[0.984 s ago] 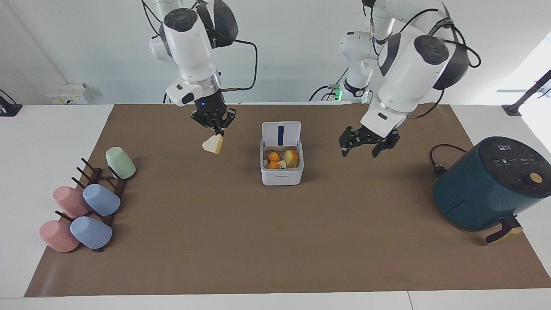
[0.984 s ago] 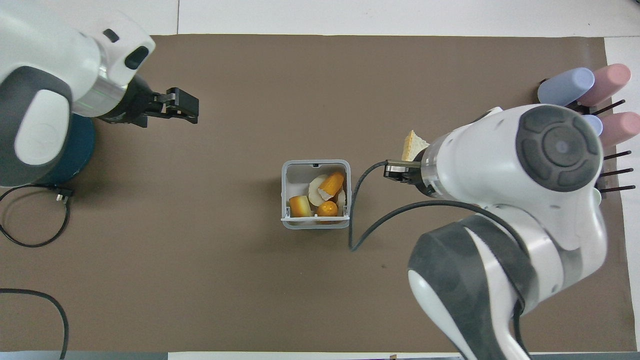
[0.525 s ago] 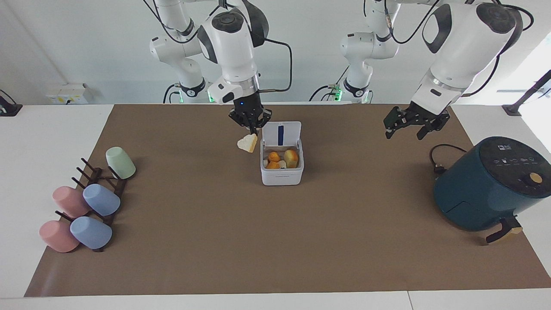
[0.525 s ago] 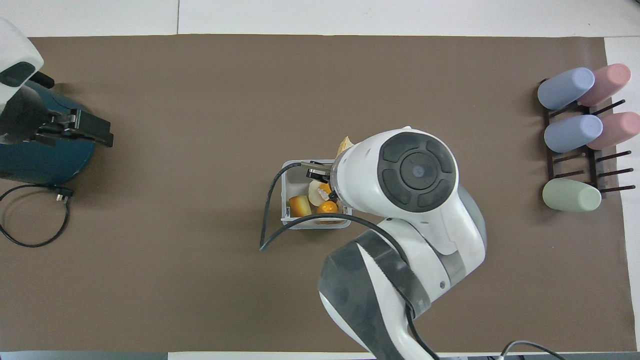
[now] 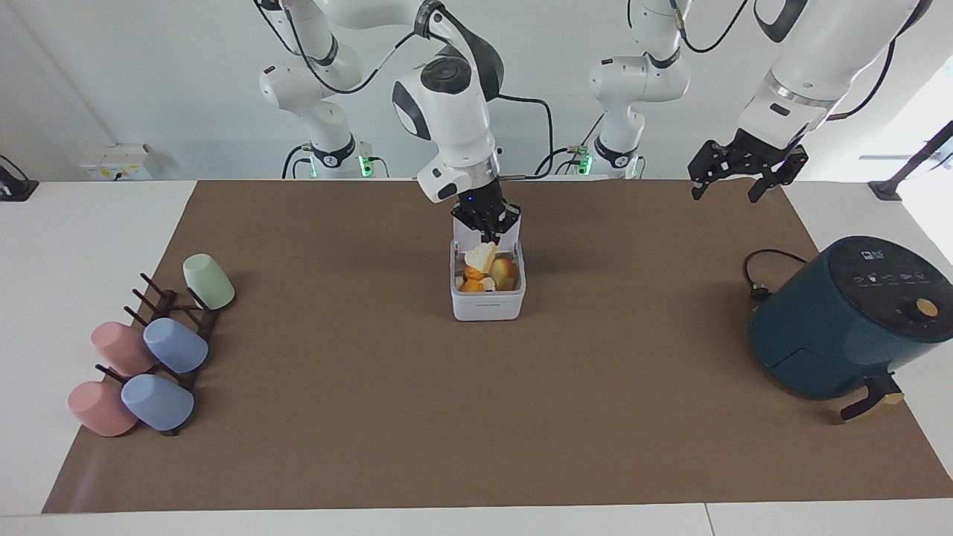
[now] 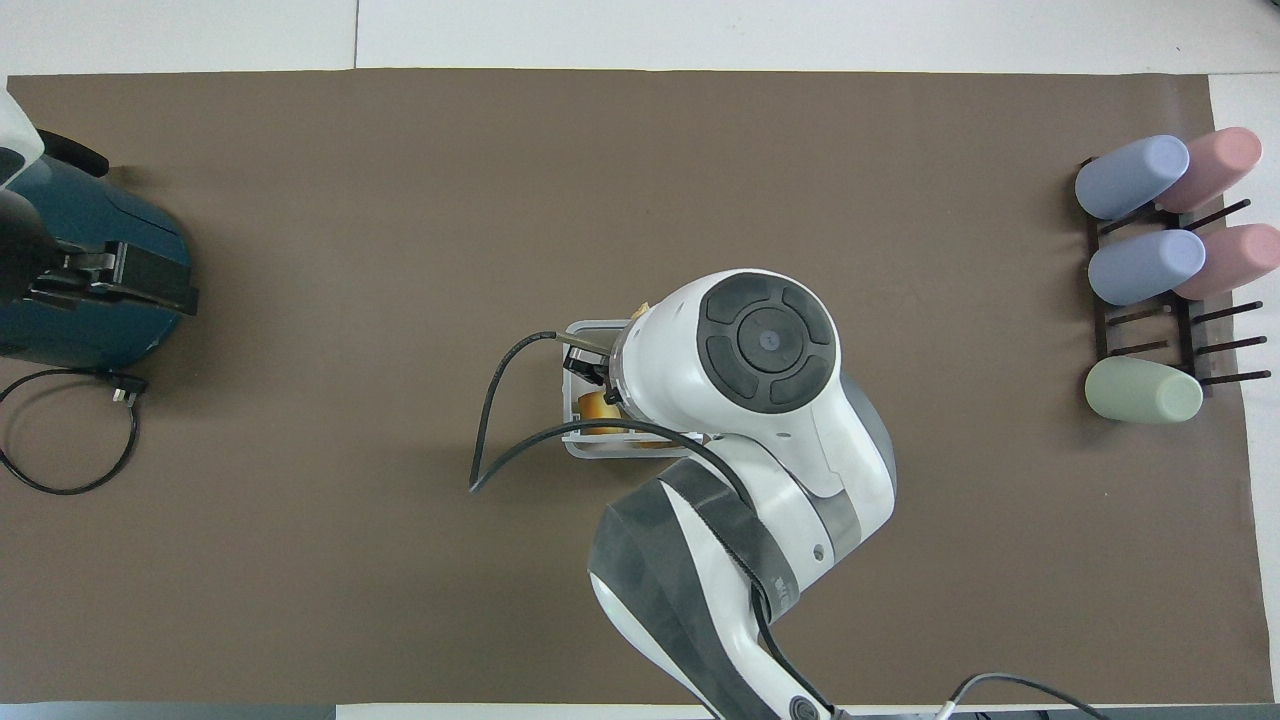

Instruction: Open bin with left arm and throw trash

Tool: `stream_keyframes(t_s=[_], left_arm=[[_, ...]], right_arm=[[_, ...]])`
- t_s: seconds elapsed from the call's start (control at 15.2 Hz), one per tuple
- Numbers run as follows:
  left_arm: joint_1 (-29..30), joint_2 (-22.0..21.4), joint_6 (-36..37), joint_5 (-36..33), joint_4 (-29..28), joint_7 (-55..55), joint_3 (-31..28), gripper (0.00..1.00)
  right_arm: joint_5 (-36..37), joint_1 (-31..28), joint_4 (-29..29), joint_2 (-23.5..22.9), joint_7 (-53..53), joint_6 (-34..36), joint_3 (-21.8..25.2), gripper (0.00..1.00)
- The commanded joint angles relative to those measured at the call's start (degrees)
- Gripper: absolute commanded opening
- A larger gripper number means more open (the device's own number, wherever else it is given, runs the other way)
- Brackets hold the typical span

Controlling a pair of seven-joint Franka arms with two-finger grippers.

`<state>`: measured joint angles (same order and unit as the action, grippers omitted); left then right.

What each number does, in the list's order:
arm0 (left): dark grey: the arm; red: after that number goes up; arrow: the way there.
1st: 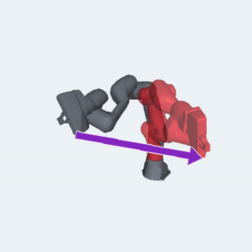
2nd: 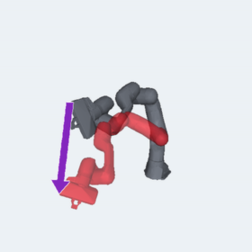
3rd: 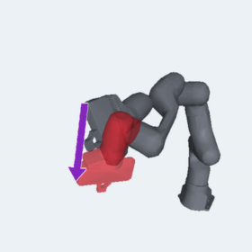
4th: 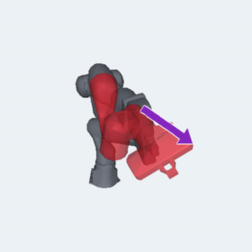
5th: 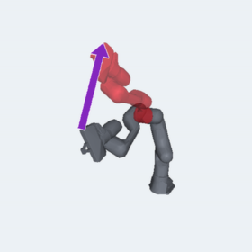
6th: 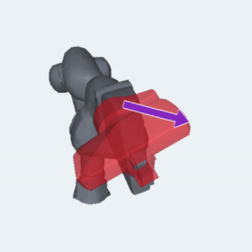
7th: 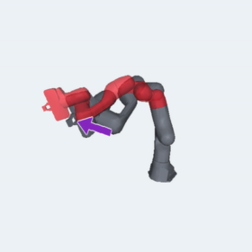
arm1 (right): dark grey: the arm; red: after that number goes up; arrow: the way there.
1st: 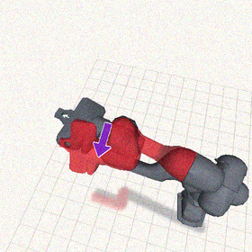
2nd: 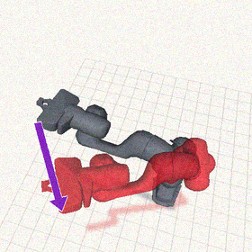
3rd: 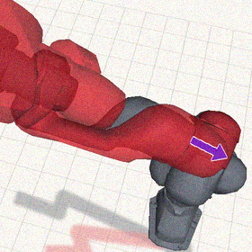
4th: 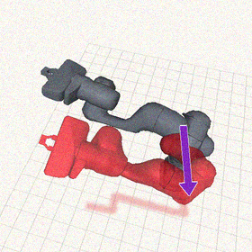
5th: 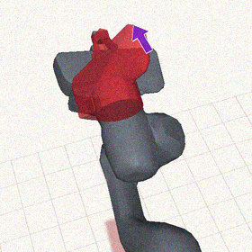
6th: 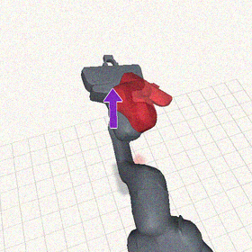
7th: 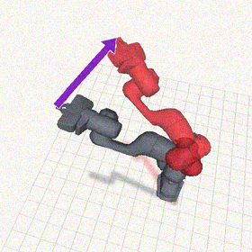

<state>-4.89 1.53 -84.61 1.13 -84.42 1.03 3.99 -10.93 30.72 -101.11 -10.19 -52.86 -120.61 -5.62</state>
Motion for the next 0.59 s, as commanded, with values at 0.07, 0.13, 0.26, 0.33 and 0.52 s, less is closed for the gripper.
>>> stream_keyframes(t_s=[0.07, 0.13, 0.26, 0.33, 0.52], left_arm=[[-0.3, -2.7, -0.1, -0.9, -2.7, -0.3, -0.2, 1.00], [-0.3, -4.2, -0.3, -0.8, -4.3, -0.7, -0.2, 1.00], [-0.4, -5.0, -1.2, -0.9, -5.4, -0.9, -0.2, 1.00], [-0.5, -4.9, -2.1, -0.9, -5.3, -0.8, -0.1, 1.00], [-0.5, -4.4, -1.5, -1.0, -4.6, -0.3, 0.1, 1.00]], right_arm=[[-3.7, -0.3, -1.5, 0.8, -0.2, -0.5, 0.0, 0.00], [-4.0, -0.3, -1.5, 0.8, -0.2, -0.5, 0.0, 0.16], [-4.1, -0.3, -1.5, 0.8, -0.4, -0.5, 0.0, 0.96], [-4.0, -0.3, -1.5, 0.8, -0.4, -0.3, 0.0, 1.00], [-4.0, -0.5, -1.3, 0.8, 0.1, -0.5, 0.1, 1.00]])
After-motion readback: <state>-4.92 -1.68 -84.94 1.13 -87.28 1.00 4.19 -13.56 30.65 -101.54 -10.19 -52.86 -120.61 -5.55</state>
